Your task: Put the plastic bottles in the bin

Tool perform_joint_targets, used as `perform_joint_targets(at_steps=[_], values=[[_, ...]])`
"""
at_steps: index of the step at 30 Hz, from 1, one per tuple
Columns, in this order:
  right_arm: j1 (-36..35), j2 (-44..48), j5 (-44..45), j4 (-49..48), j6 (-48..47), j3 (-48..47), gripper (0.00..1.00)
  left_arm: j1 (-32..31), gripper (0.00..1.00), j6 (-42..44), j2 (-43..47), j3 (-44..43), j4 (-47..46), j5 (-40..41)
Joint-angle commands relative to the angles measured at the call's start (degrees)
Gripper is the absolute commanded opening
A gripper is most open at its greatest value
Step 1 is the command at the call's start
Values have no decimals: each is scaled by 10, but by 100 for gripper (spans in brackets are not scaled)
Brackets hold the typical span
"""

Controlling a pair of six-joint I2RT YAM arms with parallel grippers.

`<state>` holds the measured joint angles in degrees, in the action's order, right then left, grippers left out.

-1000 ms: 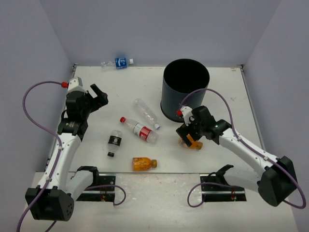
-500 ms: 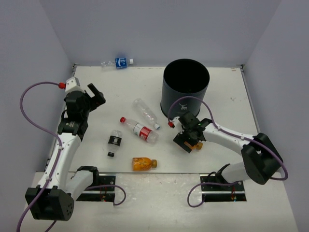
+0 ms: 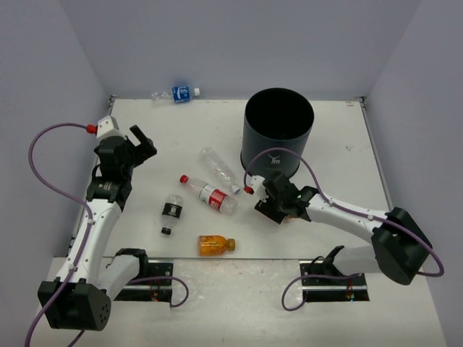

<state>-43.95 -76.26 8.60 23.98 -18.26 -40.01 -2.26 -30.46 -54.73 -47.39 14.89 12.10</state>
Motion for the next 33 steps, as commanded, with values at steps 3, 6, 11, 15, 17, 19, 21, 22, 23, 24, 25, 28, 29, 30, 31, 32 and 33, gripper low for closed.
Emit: perform_joint_targets(at_steps=[3, 6, 11, 15, 17, 19, 21, 22, 23, 24, 25, 28, 29, 30, 31, 32, 33], values=[[-33, 163, -8, -128, -10, -49, 0, 2, 100, -4, 35, -8, 3, -15], [-33, 231, -28, -243, -2, -58, 0, 2, 100, -11, 43, -6, 3, -39], [-22, 262, 5, -415, 5, -92, 1, 2, 100, -25, 50, -4, 3, -88], [68, 201, 43, -412, 69, -179, 0, 2, 100, -25, 52, -5, 5, -117], [125, 168, -12, -401, 137, -213, 0, 2, 100, -26, 54, -2, 7, -118], [184, 133, -43, -395, 172, -241, 0, 2, 100, -26, 55, -1, 14, -118], [204, 89, -60, -364, 197, -283, 0, 2, 100, -19, 55, 2, 17, -140], [211, 73, -70, -343, 209, -303, 0, 2, 100, -17, 54, 4, 17, -150], [218, 64, -81, -324, 218, -318, 0, 2, 100, -17, 53, 7, 17, -153], [224, 53, -82, -314, 230, -320, 0, 2, 100, -17, 52, 7, 18, -154], [230, 38, -82, -307, 251, -329, 0, 2, 100, -19, 49, 11, 18, -158], [240, 17, -81, -295, 290, -338, 2, 2, 100, -14, 40, 27, 20, -189], [241, 17, -80, -295, 292, -334, 6, 2, 100, -10, 38, 35, 20, -200], [242, 18, -68, -295, 297, -331, 12, 2, 100, -10, 38, 41, 21, -202], [243, 19, -60, -295, 304, -328, 15, 1, 100, -12, 37, 48, 22, -203], [243, 21, -52, -295, 310, -325, 22, 1, 100, -16, 36, 57, 22, -206], [244, 23, -48, -296, 315, -322, 26, 1, 100, -19, 35, 64, 22, -209]])
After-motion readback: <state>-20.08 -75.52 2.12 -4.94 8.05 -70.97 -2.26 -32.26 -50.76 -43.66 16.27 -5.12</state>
